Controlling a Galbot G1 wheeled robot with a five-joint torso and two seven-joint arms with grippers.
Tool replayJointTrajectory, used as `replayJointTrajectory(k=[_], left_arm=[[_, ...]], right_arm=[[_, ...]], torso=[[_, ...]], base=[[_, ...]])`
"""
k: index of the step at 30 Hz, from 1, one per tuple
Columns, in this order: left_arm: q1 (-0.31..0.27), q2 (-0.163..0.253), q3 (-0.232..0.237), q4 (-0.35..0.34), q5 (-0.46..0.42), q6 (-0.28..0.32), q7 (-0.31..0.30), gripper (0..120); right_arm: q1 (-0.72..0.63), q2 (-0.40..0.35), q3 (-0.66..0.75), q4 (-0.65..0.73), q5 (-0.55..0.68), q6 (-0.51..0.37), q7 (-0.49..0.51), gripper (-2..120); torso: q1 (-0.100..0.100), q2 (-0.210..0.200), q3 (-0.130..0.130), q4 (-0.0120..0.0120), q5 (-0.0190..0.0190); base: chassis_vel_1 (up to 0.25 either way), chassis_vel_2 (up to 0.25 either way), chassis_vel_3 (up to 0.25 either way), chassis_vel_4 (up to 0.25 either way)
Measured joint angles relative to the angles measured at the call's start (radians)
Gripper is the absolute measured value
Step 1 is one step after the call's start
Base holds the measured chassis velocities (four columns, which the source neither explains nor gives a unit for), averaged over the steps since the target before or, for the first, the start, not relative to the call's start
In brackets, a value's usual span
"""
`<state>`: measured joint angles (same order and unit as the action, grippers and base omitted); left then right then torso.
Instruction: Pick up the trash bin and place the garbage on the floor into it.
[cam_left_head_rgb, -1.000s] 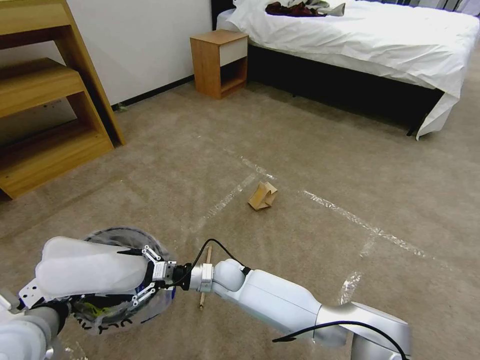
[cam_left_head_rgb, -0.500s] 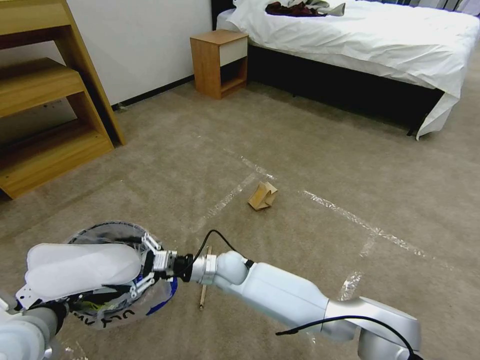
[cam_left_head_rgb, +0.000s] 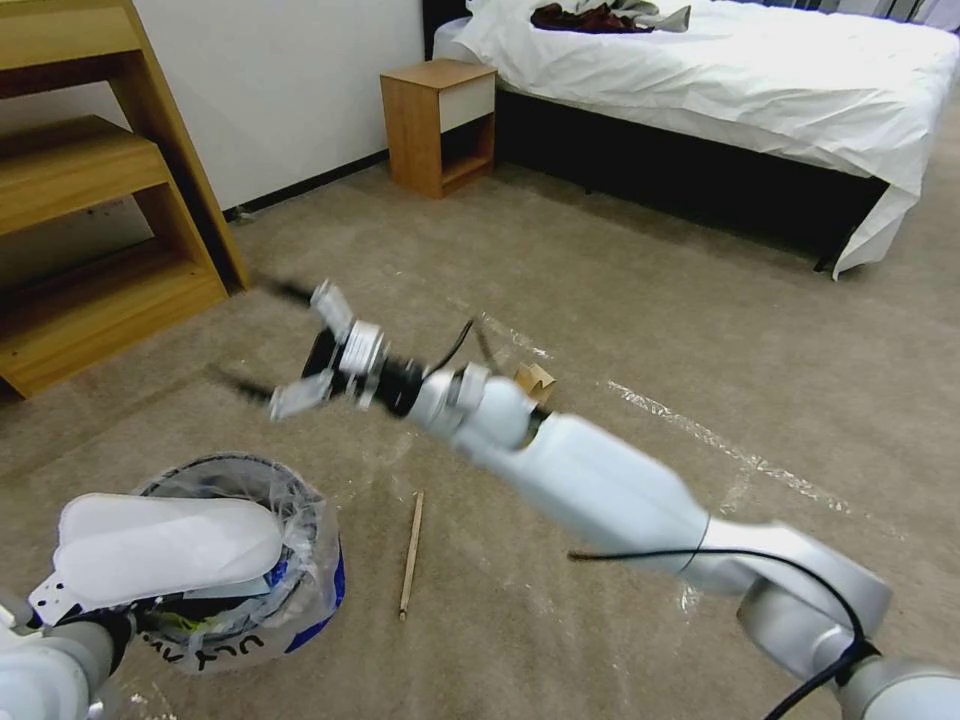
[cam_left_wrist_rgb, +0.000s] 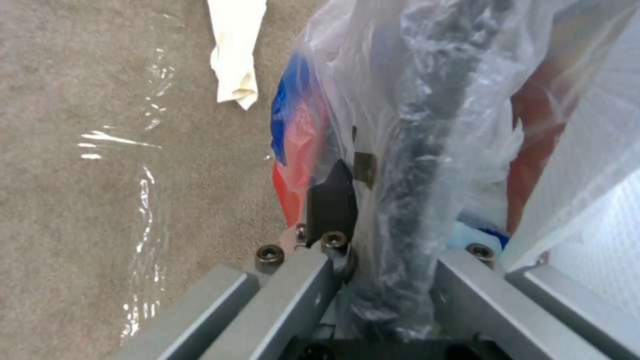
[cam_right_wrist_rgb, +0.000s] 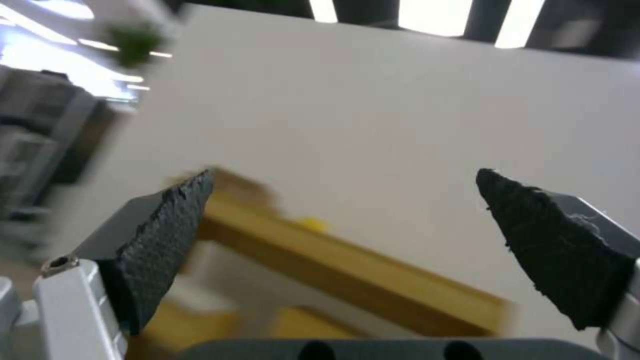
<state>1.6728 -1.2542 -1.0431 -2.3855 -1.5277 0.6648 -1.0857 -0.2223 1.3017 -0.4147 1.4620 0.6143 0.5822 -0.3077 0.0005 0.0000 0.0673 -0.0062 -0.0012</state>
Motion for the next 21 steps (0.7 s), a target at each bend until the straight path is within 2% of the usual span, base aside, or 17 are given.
replayJointTrajectory(k=[5, 6, 8, 10, 12, 14, 17, 18, 21], left_arm=[[0.018, 0.02, -0.039, -0.012, -0.027, 0.0, -0.01, 0], [0.018, 0.02, -0.039, -0.012, -0.027, 0.0, -0.01, 0], [0.027, 0.032, -0.056, -0.011, -0.032, -0.001, -0.011, 0], [0.028, 0.035, -0.058, -0.011, -0.033, -0.001, -0.011, 0], [0.031, 0.046, -0.072, -0.009, -0.038, 0.0, -0.011, 0], [0.031, 0.05, -0.078, -0.008, -0.039, 0.0, -0.011, 0], [0.04, 0.069, -0.112, 0.009, -0.042, 0.004, -0.005, 0], [0.04, 0.069, -0.112, 0.009, -0.042, 0.004, -0.005, 0], [0.05, 0.091, -0.15, 0.024, -0.049, 0.01, 0.006, 0]], right_arm=[[-0.056, -0.048, 0.123, 0.005, 0.004, -0.051, 0.153, 100], [-0.056, -0.048, 0.123, 0.005, 0.004, -0.051, 0.153, 100], [-0.131, -0.089, 0.173, 0.026, -0.003, -0.075, 0.223, 100], [-0.144, -0.096, 0.18, 0.028, -0.008, -0.079, 0.235, 100], [-0.227, -0.141, 0.237, 0.052, -0.03, -0.096, 0.277, 100], [-0.258, -0.159, 0.265, 0.062, -0.034, -0.101, 0.278, 100], [-0.36, -0.239, 0.375, 0.081, -0.04, -0.088, 0.186, 100], [-0.36, -0.239, 0.375, 0.081, -0.04, -0.088, 0.186, 100], [-0.411, -0.303, 0.404, 0.068, -0.041, -0.05, 0.126, 100]], torso=[[0.0, 0.0, 0.0, 0.0, 0.0001], [0.0, 0.0, 0.0, 0.0, 0.0001], [0.0, 0.0, 0.0, -0.0001, 0.0001], [0.0, 0.0, 0.0, -0.0002, 0.0002], [0.0, 0.0, 0.0, -0.0002, 0.0002], [0.0, 0.0, 0.0, -0.0002, 0.0001], [0.0, 0.0, 0.0, -0.0003, 0.0], [0.0, 0.0, 0.0, -0.0003, 0.0], [0.0, 0.0, 0.0, -0.0002, -0.0001]], base=[[0.0, 0.0, 0.0, 0.0], [0.0, 0.0, 0.0, 0.0], [0.0, 0.0, 0.0, 0.0], [0.0, 0.0, 0.0, 0.0], [0.0, 0.0, 0.0, 0.0], [0.0, 0.0, 0.0, 0.0], [0.0, 0.0, 0.0, 0.0], [0.0, 0.0, 0.0, 0.0], [0.0, 0.0, 0.0, 0.0]])
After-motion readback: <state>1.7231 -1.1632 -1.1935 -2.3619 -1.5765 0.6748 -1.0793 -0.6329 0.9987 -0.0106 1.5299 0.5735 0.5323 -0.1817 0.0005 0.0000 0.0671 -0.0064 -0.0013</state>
